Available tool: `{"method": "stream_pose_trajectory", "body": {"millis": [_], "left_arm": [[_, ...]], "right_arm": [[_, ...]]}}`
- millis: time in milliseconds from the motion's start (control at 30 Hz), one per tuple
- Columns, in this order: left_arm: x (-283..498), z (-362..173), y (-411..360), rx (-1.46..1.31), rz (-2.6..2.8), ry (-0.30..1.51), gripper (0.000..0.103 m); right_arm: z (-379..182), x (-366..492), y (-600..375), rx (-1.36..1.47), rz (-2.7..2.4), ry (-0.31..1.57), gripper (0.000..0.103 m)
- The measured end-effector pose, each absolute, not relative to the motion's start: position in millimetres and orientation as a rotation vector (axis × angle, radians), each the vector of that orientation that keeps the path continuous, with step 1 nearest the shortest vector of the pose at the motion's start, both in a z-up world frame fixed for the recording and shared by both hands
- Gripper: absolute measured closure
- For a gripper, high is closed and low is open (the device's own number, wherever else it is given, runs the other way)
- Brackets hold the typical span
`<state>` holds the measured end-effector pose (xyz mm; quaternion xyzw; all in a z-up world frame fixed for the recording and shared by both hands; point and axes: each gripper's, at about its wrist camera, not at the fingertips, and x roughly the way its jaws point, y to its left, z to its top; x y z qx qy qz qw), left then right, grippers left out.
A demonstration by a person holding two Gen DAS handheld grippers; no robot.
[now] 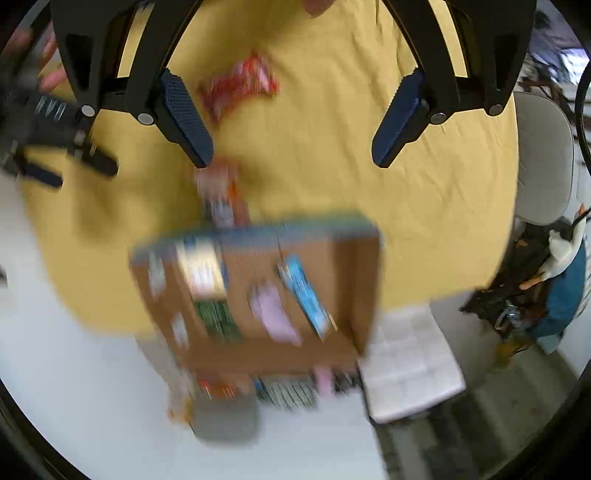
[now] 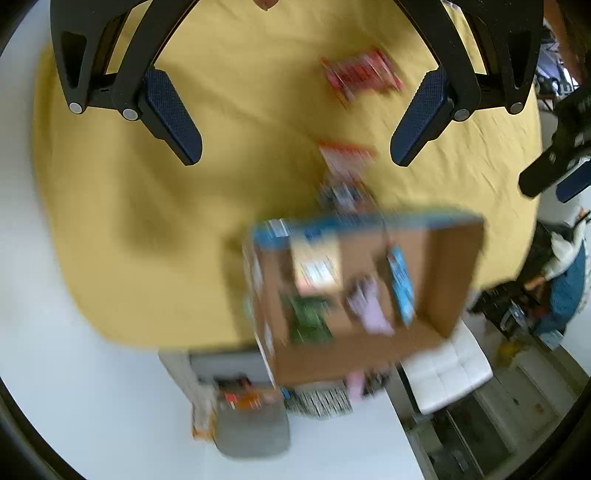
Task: Organize soft objects
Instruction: 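Grasp the red jacket bag with the left tool while the right grasps the panda bag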
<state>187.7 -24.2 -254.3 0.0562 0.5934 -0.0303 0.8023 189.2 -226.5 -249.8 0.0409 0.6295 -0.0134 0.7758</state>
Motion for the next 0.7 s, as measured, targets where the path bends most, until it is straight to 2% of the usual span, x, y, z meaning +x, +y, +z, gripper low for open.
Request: {"method": "stream_pose_trajectory", "body": {"millis": [233, 333, 533, 600, 700], "left_arm": [[137.3, -391.1, -64.9, 0.279, -0.166, 1.598, 0.015], [127.1, -422.8, -85.1, 0.384, -0.210, 1.647, 0.015], [133.9, -449.6, -118.5, 0.560, -0.243, 1.602, 0.016], [143.2, -449.7, -115.5, 0.530, -0.228, 1.583, 0.032], [160.4, -436.8, -91.6, 0.337, -0.191, 1.606, 0.044]], "right_arm": [[-344.8, 114.4, -268.3, 0.095, -0.083, 1.568, 0.000], [-367.7, 95.0, -278.7, 0.089, -0.092, 1.612, 0.000], [-387.3, 83.2, -292.2, 0.088, -0.096, 1.638, 0.000], [-388.4, 82.6, -295.0, 0.091, -0.091, 1.633, 0.000], [-384.2, 85.8, -295.3, 0.126, -0.065, 1.605, 0.000]]}}
